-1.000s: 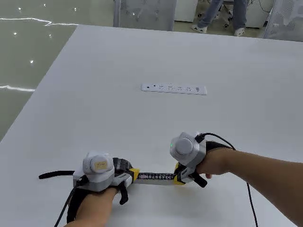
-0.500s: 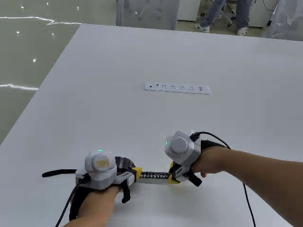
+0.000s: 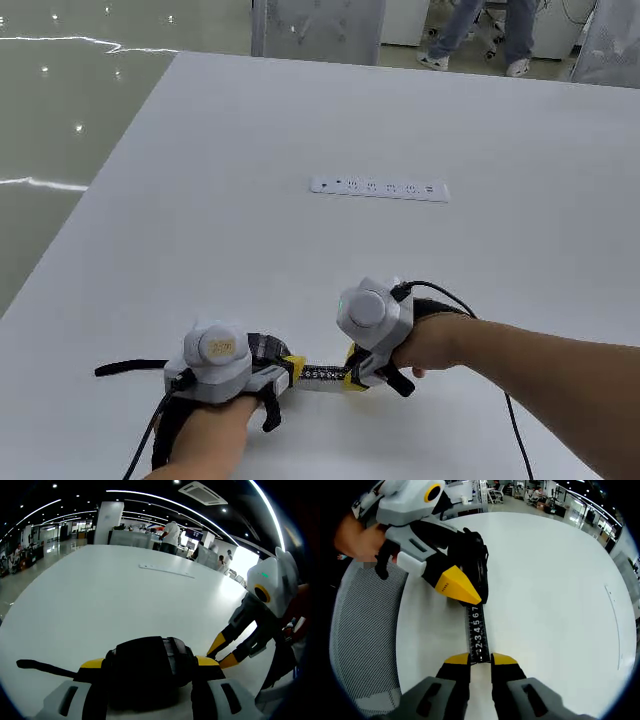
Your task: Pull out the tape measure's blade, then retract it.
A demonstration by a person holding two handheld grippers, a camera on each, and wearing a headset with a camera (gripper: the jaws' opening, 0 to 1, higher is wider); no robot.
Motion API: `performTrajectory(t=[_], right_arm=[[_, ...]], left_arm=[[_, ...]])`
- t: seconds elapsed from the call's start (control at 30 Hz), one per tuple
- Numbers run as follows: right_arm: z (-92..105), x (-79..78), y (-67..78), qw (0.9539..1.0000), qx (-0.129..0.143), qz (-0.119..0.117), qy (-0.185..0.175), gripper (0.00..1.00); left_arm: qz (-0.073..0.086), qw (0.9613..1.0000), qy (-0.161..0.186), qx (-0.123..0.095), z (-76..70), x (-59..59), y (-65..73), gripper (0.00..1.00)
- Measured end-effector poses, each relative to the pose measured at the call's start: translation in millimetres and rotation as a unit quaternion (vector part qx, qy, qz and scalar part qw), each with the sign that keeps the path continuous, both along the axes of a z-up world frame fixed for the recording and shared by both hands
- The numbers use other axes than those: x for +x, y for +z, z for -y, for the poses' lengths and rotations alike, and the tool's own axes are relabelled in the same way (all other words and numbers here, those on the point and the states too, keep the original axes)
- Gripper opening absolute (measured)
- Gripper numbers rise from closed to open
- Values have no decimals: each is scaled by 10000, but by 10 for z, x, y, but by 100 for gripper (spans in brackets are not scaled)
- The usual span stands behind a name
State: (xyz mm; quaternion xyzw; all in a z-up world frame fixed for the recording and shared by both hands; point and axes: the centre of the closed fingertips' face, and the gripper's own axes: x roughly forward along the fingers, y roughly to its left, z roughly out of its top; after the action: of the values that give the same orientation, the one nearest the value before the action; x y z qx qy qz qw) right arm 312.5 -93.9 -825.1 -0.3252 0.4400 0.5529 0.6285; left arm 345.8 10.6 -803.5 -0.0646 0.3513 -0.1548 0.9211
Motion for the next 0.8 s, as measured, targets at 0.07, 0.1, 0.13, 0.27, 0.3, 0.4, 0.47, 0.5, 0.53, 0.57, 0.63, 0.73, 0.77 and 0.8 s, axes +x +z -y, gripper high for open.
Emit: performTrajectory(t=[0.07,0.1,0.13,0.27,0.3,0.4,0.47,0.5,0.53,0.57,0.63,0.73,0.77,0.8], right_arm=[[-40,-2,-3,10000,28,8,27,14],[-58,-1,-3,10000,38,5,25,14],[-88,-8,-1,10000,59,12,37,14],[-179,8,5,9998,182,1,3,14],[-202,15,6,9998,196,-2,-8,14],[-258,17,7,9997,222,17,45,14],[-286,20,17,9997,231,23,72,14],[-295,23,22,9997,236,31,83,14],[-304,26,24,9997,238,30,88,14],[-312,28,24,9997,243,30,94,14],[-336,39,15,9996,246,34,119,14],[-387,47,26,9995,281,42,134,14],[-404,51,26,9994,296,48,143,14],[-431,55,31,9994,319,49,141,14]], left_arm=[[-2,10000,-1,-6,3,-1,1,64],[-3,10000,-5,-6,3,-2,1,64],[-7,10000,-6,-15,3,-1,2,64],[-26,10000,1,-57,-3,1,3,64],[-28,10000,7,-76,-5,1,4,64],[-36,9999,6,-94,-9,1,4,64],[-44,9999,14,-115,-6,-1,8,64],[-48,9999,19,-124,-8,0,8,64],[-52,9999,23,-132,-10,1,8,64],[-54,9999,26,-140,-11,1,9,64],[-59,9999,37,-153,-13,5,7,64],[-64,9998,60,-180,-13,6,11,64],[-67,9998,72,-195,-14,7,12,64],[-73,9997,84,-206,-16,7,14,64]])
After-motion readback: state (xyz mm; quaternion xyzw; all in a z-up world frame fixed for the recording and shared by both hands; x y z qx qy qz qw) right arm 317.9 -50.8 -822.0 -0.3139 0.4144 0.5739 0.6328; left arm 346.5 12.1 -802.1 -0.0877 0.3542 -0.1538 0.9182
